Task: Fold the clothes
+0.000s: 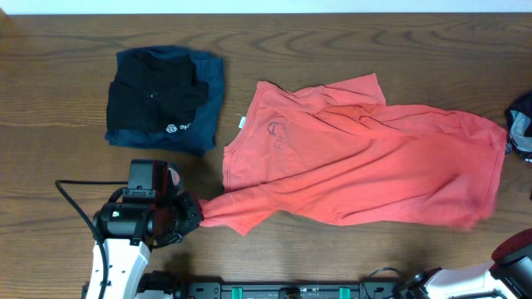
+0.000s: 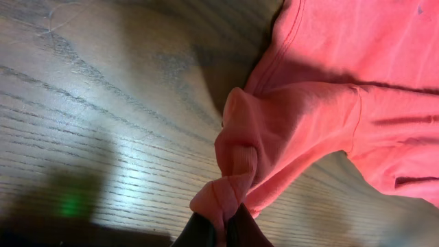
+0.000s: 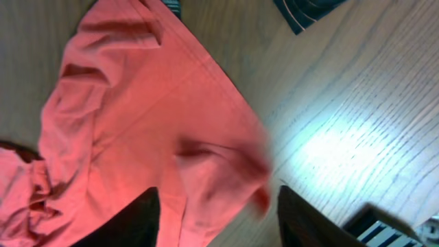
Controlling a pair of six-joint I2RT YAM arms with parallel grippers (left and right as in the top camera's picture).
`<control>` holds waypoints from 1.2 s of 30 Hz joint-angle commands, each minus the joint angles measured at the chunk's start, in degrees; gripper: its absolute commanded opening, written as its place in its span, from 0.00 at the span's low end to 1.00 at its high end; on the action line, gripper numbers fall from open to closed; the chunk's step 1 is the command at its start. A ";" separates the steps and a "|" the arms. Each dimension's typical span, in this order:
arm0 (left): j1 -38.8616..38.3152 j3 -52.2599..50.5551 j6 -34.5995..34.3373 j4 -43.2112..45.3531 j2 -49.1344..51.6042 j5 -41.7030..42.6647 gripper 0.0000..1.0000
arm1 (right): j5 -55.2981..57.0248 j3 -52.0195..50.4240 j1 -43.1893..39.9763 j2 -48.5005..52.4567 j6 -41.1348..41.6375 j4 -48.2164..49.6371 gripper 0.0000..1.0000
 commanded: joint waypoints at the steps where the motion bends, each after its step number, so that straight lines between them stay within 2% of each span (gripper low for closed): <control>1: -0.02 0.92 0.55 -0.15 0.00 -1.14 0.06 | 1.97 -1.73 0.02 0.48 0.39 0.83 0.56; 4: -0.02 0.92 0.55 -0.13 0.00 -1.14 0.06 | 2.01 -4.70 0.02 0.48 1.22 2.14 0.55; 6: -0.02 0.92 0.55 -0.13 0.00 -1.14 0.06 | 1.49 -7.74 0.04 0.48 1.53 2.99 0.50; 11: -0.02 0.92 0.55 -0.11 0.00 -1.16 0.06 | -6.10 -17.53 1.01 0.48 -0.72 7.72 0.45; 13: -0.02 0.92 0.55 -0.11 0.00 -1.16 0.06 | -10.38 -21.68 2.08 0.48 -2.62 11.65 0.45; 16: -0.02 0.92 0.55 -0.13 0.00 -1.16 0.06 | -14.25 -26.84 4.11 0.48 -5.18 18.58 0.51; 21: -0.02 0.92 0.55 -0.11 0.00 -1.16 0.06 | -17.94 -33.81 9.11 0.48 -6.14 32.41 0.51; 25: -0.02 0.92 0.55 -0.13 0.00 -1.16 0.06 | -17.70 -36.33 13.44 0.48 -6.12 38.60 0.50; 30: -0.02 0.92 0.55 -0.15 0.00 -1.14 0.06 | -7.93 -36.50 17.81 0.48 -1.11 38.01 0.45; 33: -0.02 0.92 0.55 -0.15 0.00 -1.14 0.06 | -5.64 -36.44 18.16 0.46 -0.90 35.01 0.44; 36: -0.02 0.92 0.55 -0.15 0.00 -1.14 0.06 | -2.27 -35.98 17.53 0.46 -0.98 32.79 0.47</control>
